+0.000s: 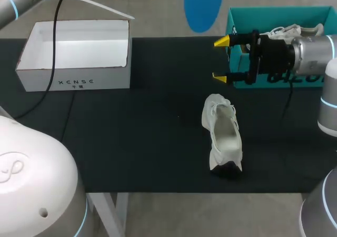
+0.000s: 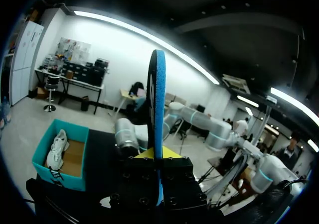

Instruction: Take the shoe out of the shoebox, open the shoe tongue, remove and reinsert the insole, then place the shoe into the shoebox

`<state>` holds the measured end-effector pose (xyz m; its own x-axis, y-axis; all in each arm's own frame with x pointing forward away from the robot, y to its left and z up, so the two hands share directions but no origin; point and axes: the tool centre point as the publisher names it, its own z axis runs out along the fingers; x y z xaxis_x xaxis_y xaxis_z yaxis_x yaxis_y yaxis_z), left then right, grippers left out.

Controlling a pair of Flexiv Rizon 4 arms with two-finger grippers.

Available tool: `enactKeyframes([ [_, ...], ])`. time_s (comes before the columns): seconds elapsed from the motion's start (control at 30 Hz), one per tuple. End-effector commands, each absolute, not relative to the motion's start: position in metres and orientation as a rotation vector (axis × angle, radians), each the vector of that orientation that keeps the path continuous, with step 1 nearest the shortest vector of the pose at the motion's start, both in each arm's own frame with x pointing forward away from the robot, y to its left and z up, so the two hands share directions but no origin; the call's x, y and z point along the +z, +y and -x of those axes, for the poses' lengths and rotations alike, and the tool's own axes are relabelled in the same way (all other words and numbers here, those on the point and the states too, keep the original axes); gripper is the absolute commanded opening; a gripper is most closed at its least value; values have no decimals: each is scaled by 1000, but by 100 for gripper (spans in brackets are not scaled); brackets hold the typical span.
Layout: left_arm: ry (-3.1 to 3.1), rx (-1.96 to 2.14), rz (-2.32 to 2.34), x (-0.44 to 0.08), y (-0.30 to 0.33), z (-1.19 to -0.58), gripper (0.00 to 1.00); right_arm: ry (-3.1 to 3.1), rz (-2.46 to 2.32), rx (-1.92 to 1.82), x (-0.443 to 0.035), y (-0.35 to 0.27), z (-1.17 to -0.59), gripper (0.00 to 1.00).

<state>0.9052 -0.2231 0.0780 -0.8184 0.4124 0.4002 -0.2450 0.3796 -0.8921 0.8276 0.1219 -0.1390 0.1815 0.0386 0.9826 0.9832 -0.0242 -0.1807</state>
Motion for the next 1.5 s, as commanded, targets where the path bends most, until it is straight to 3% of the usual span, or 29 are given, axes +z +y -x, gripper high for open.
enactKeyframes([
  [0.03,-2063,1471,146,78,-223,-906,0,-1092,1337,-1069,-140,123,-828,100],
  [1.13,-2063,1471,146,78,-223,-906,0,-1092,1337,-1069,-140,123,-828,100],
  [1.5,-2221,1661,326,88,-205,-866,0,-1092,1337,-1069,-140,123,-828,100],
])
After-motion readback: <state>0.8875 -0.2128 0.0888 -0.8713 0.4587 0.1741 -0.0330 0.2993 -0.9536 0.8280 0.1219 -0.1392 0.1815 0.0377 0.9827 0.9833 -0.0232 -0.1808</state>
